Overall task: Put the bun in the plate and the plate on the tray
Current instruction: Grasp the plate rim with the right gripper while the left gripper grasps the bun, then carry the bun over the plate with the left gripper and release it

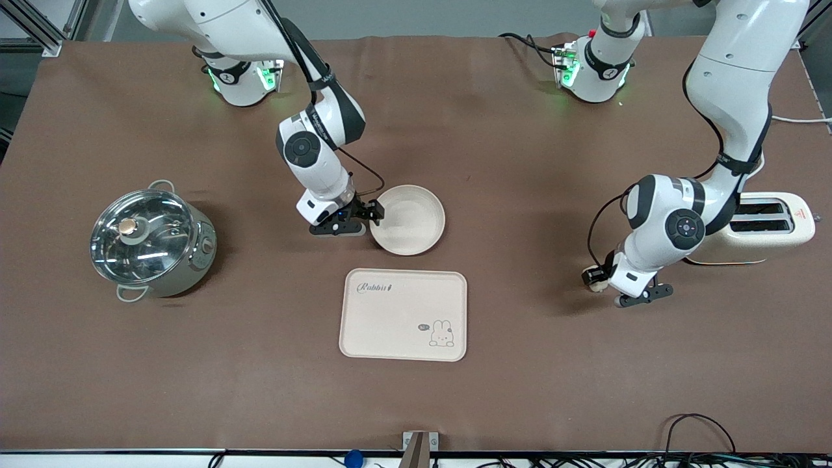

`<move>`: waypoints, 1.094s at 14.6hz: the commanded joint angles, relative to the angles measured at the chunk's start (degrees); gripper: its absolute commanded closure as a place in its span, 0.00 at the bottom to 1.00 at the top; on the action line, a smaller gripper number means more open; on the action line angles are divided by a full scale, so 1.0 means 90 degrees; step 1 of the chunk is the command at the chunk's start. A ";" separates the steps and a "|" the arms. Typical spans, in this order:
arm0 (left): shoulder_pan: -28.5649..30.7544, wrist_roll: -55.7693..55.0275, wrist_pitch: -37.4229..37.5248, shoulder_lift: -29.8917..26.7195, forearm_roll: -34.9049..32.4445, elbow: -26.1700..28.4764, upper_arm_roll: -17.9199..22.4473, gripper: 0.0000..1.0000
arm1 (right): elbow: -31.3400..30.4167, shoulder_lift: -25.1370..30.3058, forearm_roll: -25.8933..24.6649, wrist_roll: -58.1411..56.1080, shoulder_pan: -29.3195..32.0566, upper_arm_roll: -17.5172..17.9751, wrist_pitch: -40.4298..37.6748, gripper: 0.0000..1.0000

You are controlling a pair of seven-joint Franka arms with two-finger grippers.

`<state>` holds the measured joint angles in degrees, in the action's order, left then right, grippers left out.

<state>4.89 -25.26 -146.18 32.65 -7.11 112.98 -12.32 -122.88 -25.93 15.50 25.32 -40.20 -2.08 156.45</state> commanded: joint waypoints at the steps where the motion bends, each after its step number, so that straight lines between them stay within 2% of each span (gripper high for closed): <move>1: -0.0065 -0.0172 0.0002 0.0093 -0.0128 -0.0180 -0.0018 0.63 | -0.0018 -0.0097 0.0162 0.0019 -0.0133 -0.0062 0.0165 0.00; 2: -0.0084 -0.0298 0.0021 0.0064 -0.0137 -0.0181 -0.0028 0.68 | -0.0018 -0.0107 0.0143 0.0019 -0.0182 -0.0062 0.0165 0.00; 6: -0.0348 -0.1233 0.0302 -0.0141 -0.0147 -0.0132 -0.0339 0.69 | 0.0040 -0.0244 0.0163 0.0019 -0.0182 -0.0053 0.0331 0.00; 11: -0.0406 -0.3166 0.0588 -0.0210 -0.0147 -0.0278 -0.1559 0.68 | 0.0040 -0.0313 0.0163 0.0048 -0.0221 -0.0053 0.0331 0.00; 14: -0.1253 -0.4454 0.0588 -0.0093 -0.0128 -0.0492 -0.1688 0.68 | 0.0108 -0.0322 0.0163 0.0048 -0.0221 -0.0062 0.0331 0.01; 16: -0.1879 -0.5431 0.0588 0.0238 -0.0137 -0.0882 -0.1669 0.68 | 0.0157 -0.0322 0.0163 0.0145 -0.0231 -0.0062 0.0331 0.05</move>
<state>-7.29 -66.82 -142.04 31.99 -7.49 109.14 -27.76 -122.16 -28.58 15.67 25.56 -41.32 -2.10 159.08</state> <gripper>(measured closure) 0.674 0.013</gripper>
